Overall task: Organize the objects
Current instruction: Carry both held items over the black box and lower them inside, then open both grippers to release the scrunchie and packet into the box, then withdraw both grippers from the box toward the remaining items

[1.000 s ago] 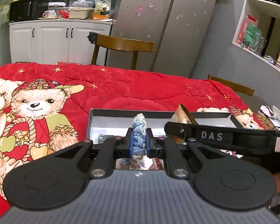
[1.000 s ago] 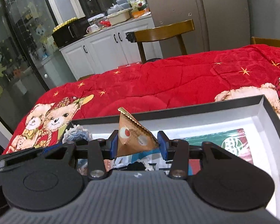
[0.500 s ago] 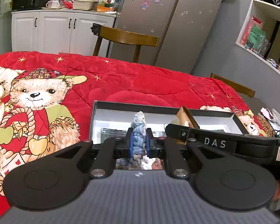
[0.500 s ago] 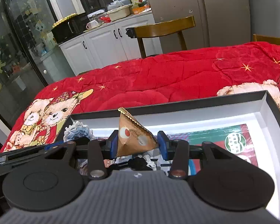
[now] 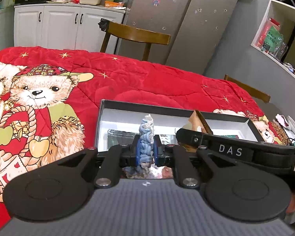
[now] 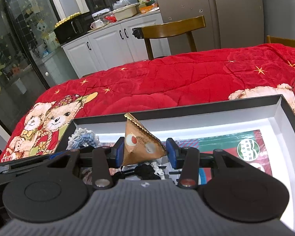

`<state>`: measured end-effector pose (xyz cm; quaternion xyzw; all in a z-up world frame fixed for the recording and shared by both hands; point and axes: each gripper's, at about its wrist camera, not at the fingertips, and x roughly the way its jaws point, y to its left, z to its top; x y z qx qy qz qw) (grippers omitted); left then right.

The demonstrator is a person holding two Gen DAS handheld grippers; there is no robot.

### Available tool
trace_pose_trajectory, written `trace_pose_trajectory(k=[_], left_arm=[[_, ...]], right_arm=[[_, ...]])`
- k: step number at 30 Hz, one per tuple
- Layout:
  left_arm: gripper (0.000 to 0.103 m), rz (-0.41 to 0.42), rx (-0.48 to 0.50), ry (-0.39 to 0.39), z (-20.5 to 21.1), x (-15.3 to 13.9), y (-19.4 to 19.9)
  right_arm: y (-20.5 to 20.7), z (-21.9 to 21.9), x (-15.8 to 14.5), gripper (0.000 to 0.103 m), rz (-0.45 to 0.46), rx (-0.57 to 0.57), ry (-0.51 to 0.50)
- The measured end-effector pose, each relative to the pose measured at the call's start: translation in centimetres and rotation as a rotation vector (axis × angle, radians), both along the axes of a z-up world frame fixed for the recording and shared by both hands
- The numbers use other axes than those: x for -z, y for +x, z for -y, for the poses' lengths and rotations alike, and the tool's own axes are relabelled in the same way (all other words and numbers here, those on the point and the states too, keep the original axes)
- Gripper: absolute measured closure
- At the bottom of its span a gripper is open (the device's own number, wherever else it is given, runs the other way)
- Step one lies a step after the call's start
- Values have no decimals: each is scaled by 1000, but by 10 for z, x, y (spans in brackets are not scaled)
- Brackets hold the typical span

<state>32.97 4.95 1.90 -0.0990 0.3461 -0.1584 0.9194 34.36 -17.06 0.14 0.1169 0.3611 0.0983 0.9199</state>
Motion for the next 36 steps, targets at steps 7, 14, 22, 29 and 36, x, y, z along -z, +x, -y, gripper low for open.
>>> trace_pose_trajectory(k=[7,14,22,29,36], left_arm=[[87,14,-23,22,0,-1,-2],[46,70,-45,18,-16,-24,-8],[30,235,-61,-44,-43,-89,-42],[29,375,-63,-36,-50,-148,-102],[29,503,7,-59,-33,-194,-187]], right_arm=[[-4,-4,-7,40,22,-13,-4],[-9,5,-24,31,61,-13,33],[-40,8,-73,24,225,-21,19],[-98,27,-131,21,378,-15,3],[-175,64,-180,18,501,-3,10]])
